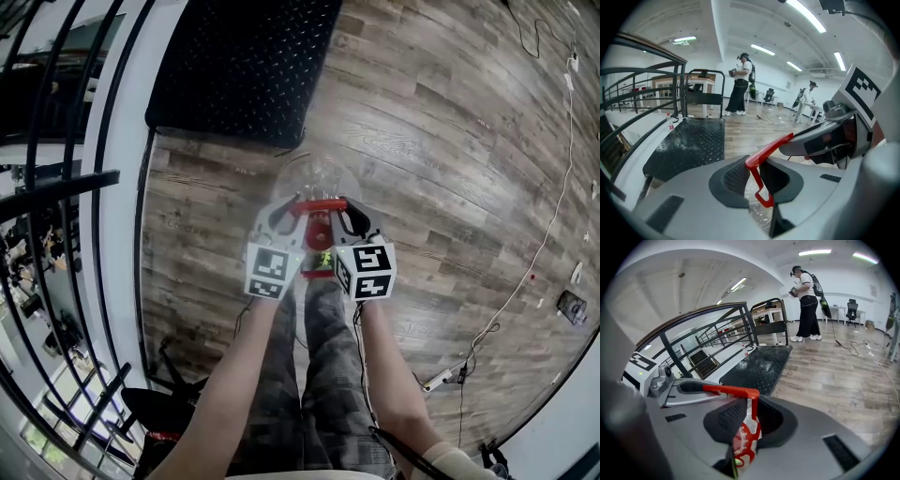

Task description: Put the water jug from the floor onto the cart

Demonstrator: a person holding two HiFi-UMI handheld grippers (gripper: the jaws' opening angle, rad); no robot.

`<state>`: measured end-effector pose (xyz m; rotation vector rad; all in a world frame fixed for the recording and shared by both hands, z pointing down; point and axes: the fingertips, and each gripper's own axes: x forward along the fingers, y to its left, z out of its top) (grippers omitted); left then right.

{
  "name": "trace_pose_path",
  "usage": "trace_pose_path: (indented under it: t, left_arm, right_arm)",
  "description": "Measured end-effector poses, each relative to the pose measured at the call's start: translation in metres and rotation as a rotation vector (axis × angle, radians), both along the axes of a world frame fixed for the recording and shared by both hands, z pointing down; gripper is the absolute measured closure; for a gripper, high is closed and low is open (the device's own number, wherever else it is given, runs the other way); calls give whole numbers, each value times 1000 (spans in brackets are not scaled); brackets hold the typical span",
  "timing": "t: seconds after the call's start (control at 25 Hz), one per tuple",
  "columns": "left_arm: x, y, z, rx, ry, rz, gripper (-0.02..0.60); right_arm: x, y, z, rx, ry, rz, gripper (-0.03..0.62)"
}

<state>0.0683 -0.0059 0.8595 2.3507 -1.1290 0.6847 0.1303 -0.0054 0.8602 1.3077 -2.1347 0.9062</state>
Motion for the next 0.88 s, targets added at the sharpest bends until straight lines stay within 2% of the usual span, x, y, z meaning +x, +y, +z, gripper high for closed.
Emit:
trace_pose_path:
  t: [0.36, 0.88]
  left_arm:
    - [-13, -6, -60, 37, 5, -6, 514]
    - [-38, -20, -212, 82, 26, -3, 514]
  right_arm:
    - [-13, -7, -63, 42, 0, -31, 528]
    - [-39, -20, -215, 71, -18, -31, 530]
